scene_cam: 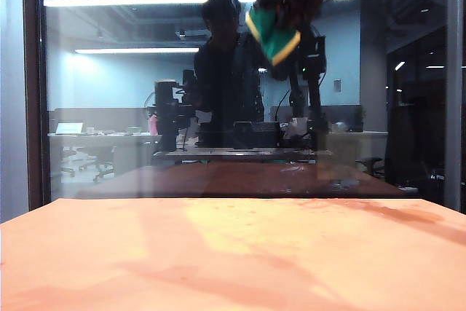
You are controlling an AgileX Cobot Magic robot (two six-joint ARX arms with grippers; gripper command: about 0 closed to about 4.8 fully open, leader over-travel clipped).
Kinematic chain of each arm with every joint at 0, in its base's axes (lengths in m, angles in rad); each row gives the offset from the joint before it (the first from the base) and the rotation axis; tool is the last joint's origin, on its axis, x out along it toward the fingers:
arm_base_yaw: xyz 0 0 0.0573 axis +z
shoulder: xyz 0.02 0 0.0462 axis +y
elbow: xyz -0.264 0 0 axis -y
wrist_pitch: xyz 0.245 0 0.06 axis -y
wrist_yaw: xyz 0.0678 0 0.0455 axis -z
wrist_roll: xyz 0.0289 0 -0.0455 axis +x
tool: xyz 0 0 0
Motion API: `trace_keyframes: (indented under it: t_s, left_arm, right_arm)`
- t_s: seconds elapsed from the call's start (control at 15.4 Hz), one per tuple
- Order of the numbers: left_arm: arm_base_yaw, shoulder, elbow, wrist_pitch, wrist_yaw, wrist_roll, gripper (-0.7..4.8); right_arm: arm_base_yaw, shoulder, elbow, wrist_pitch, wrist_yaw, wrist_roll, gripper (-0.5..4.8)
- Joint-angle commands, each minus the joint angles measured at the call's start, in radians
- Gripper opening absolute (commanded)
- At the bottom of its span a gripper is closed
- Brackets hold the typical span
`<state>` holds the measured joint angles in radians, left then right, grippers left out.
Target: Pick up the sponge from the table, wipe the water off the glass, and finally place the sponge back on the table.
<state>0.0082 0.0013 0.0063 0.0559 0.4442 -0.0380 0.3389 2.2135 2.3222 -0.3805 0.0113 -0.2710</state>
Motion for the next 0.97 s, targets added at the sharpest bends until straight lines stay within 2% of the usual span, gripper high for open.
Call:
trace_keyframes:
  t_s: [0.06,0.32,0.65,0.97]
  left_arm:
    - [0.0,0.001,0.002,0.013,0.001,0.004,-0.06]
    - [0.0,0.001,0.002,0.013,0.001,0.004,-0.06]
    - [0.0,0.001,0.002,0.013,0.001,0.004,-0.06]
    - [0.0,0.001,0.002,0.013,0.001,0.004,-0.06]
  right_arm:
    - [0.004,0.066,-0.005,-0.082,0.013,0.003,-0.06]
    - [0.021,0.114,-0.005,-0.094,0.014,0.008,-0.06]
    - [0.023,0.067,-0.003,-0.055,0.017,0.008,-0.06]
    - [0.006,-0.033,-0.003,0.058,0.058,0.001,-0.06]
